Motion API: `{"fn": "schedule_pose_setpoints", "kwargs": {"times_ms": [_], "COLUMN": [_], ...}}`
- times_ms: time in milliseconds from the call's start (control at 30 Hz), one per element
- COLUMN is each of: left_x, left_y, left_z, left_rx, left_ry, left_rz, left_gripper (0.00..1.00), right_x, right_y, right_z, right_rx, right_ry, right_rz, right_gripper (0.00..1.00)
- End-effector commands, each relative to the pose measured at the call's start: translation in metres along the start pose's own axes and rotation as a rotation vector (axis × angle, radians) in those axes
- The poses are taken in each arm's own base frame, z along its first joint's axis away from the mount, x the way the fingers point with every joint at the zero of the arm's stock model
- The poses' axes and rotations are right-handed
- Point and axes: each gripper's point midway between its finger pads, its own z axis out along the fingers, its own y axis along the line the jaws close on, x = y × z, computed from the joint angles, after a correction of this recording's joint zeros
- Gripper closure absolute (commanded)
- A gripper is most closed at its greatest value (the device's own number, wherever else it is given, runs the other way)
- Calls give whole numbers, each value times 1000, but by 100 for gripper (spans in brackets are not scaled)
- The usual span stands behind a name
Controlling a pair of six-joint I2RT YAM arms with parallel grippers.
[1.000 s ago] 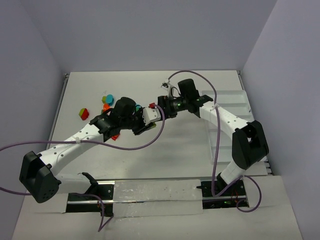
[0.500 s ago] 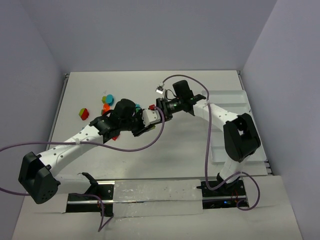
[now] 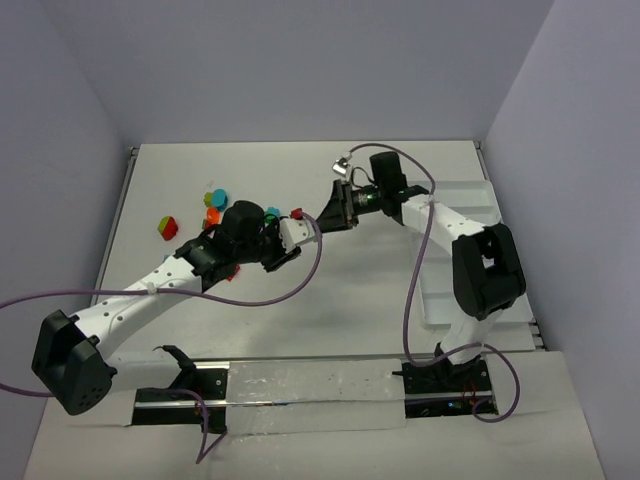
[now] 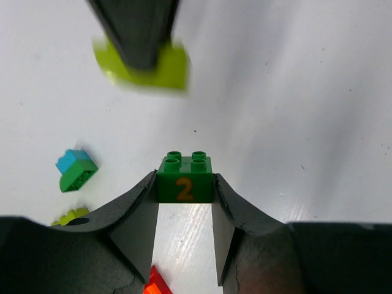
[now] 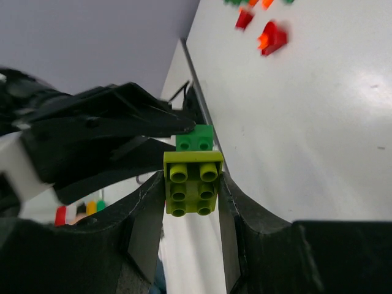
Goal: Sort the legos into containers by color
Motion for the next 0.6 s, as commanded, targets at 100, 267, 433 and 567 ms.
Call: {"fn": "schedule_pose_setpoints", "kwargs": {"times_ms": [100,267,433,567], "left_x": [17,13,4,-4], "left_y": [8,19,32,41], "left_z": [-7,-9,-5,1], "left_rx": [-23,-55,-86,-101], "left_ry": [0,-10,-8,-10], "left_rz": [-96,-129,-158,-179], "left_gripper": [100,100,100,100], "right_x": [-59,-104,-121,-118], "right_y": [5,-52,-102,-132], "right_z": [-104,-206,-304,-353], "right_rx": [13,445,1023,1293], "right_ry": [-301,-539,-581,-492], "right_rz": [-41,-69,-158,-154], "right_gripper": [100,100,100,100]}}
